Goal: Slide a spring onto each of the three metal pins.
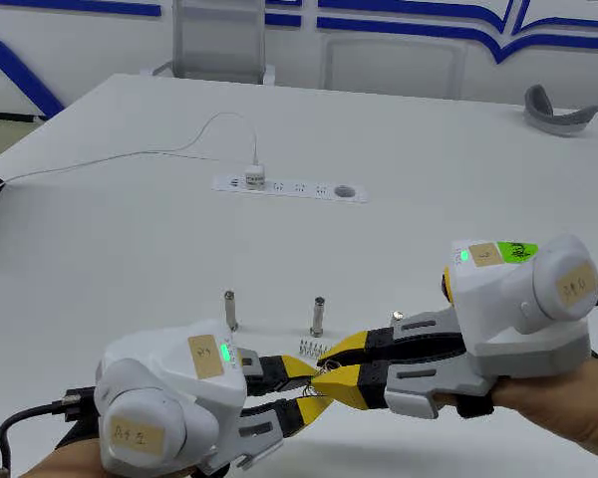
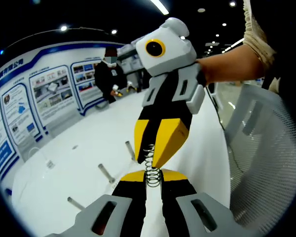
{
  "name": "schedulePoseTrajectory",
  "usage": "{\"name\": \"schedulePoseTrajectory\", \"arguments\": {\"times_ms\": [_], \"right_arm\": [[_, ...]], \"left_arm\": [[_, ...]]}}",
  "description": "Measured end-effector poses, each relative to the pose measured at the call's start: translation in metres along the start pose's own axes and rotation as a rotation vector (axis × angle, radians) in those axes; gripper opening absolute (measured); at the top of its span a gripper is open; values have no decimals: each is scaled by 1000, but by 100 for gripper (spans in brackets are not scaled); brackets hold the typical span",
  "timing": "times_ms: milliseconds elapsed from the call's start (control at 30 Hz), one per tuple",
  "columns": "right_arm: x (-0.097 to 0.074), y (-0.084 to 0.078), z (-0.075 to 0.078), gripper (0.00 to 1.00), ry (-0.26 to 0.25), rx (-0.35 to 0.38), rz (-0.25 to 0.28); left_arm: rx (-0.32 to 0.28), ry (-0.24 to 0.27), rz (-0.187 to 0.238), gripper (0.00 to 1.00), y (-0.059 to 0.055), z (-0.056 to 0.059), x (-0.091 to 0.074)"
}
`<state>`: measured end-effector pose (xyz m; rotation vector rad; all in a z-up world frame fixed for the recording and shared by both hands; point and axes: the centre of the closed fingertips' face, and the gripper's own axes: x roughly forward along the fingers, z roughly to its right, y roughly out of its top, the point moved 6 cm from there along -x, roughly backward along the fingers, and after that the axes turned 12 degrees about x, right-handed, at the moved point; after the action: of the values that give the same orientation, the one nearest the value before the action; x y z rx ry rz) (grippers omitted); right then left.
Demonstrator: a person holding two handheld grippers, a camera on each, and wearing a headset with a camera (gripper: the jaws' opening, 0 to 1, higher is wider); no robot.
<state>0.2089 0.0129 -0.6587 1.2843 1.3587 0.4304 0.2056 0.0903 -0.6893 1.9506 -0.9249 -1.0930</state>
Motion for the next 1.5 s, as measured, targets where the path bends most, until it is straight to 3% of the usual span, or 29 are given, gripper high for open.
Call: {"name": "schedulePoseTrajectory", "arguments": {"times_ms": [300, 433, 700, 900, 1300, 1500], "right_arm": [[6, 1, -1, 12, -4, -34, -19], [6, 2, 0, 13, -16, -51, -11], [4, 1, 5, 16, -36, -45, 7], [2, 1, 6, 16, -47, -32, 21], [10, 8, 5, 12, -53, -26, 36], [16, 12, 9, 12, -65, -24, 45]], "left_arm": [[-52, -9, -4, 10, -2, 1, 1], [-121, 0, 5, 9, -6, -4, 0], [-150, 10, 9, 9, -7, -5, 0], [-223, 22, 32, 9, -10, -9, -2], [-254, 43, 47, 10, -12, -13, -6], [-217, 78, 32, 11, -14, -17, -6]]}}
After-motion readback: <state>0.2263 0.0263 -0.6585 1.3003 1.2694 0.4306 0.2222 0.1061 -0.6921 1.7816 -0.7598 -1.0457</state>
